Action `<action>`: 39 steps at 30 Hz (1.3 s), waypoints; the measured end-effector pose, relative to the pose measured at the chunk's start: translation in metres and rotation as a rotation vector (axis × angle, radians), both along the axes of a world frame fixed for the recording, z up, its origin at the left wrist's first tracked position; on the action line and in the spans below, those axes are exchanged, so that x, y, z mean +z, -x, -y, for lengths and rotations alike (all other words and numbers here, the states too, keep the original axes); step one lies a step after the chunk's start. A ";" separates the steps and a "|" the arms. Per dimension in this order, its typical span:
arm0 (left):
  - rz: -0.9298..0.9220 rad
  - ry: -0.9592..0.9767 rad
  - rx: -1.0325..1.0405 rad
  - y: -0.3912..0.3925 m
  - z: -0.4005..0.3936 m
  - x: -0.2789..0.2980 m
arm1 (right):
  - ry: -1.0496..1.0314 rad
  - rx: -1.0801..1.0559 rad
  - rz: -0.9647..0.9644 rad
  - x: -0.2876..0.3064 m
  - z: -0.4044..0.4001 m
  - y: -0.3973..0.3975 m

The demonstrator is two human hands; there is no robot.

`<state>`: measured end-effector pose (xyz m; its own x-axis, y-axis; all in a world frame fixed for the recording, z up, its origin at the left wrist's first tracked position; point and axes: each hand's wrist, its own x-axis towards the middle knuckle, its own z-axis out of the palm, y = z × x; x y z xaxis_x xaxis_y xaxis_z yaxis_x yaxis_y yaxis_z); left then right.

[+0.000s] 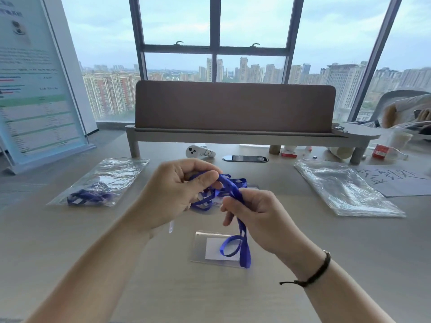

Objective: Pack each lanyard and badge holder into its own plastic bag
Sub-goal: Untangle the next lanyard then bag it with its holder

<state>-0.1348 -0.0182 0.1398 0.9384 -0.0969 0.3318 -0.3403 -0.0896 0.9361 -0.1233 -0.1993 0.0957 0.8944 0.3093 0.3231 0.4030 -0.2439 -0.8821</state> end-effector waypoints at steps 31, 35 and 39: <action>-0.536 0.836 -0.026 -0.039 0.016 -0.095 | -0.031 -0.053 -0.246 -0.070 0.015 -0.021; -0.473 0.777 -0.032 -0.044 0.023 -0.096 | 0.194 -0.042 -0.174 -0.081 0.015 -0.017; -0.010 0.000 0.105 -0.052 0.028 -0.101 | 0.301 -0.116 -0.126 -0.087 0.032 -0.023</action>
